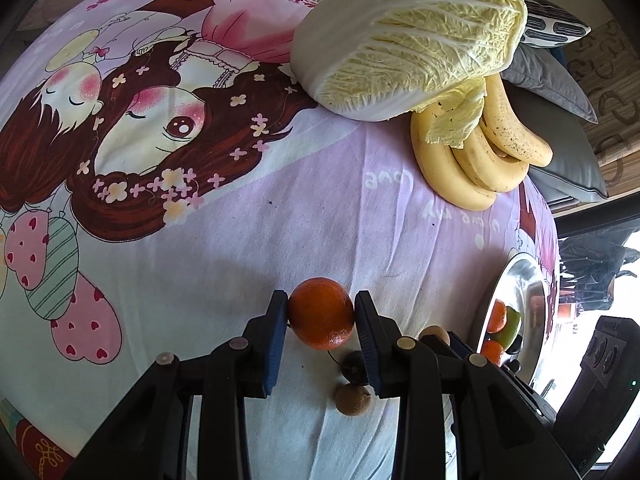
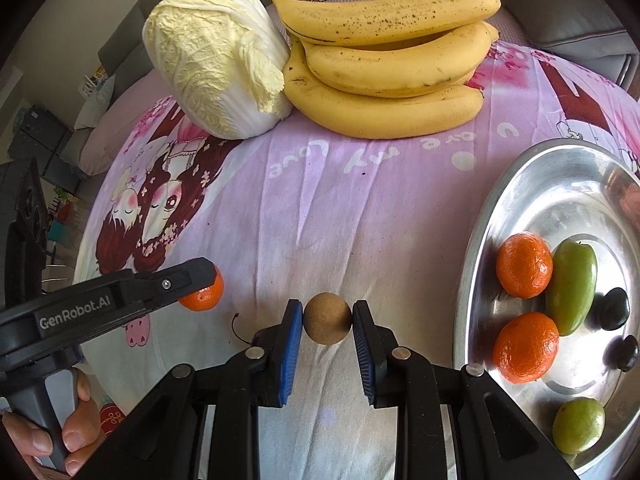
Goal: Organize fruits
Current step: 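Carry the mandarin and brown fruit over the steel bowl with both tools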
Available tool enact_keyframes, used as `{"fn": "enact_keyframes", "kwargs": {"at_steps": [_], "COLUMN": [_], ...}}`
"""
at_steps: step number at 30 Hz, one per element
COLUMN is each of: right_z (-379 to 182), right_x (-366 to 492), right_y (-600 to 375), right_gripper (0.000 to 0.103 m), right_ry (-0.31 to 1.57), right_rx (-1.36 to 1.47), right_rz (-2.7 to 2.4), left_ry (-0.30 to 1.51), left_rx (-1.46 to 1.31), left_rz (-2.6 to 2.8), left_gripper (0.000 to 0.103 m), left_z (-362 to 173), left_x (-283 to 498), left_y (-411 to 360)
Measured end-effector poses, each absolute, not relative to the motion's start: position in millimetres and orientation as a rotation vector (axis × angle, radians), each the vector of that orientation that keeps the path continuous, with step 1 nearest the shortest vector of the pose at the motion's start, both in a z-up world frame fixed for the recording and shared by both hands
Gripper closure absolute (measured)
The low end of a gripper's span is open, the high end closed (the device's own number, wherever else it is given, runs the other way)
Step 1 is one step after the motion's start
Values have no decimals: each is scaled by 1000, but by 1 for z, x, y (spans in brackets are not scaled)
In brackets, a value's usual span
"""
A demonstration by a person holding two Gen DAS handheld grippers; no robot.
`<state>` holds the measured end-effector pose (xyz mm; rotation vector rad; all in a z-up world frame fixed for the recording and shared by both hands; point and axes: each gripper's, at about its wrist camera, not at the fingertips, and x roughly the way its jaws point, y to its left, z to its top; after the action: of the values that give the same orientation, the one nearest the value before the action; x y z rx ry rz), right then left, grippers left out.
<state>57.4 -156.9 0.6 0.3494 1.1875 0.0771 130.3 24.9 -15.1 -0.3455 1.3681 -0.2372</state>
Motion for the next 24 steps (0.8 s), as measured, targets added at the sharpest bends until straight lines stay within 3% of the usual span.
{"fn": "enact_keyframes", "kwargs": {"at_steps": [24], "right_z": [42], "right_x": [40], "right_y": [-203], "right_gripper": [75], "right_ry": [1066], "right_rx": [444], "right_rz": [37], "left_ry": [1375], "left_rx": [-205], "left_rz": [-262], "left_gripper": [68], "left_z": [7], "left_x": [122], "left_y": [-35]}}
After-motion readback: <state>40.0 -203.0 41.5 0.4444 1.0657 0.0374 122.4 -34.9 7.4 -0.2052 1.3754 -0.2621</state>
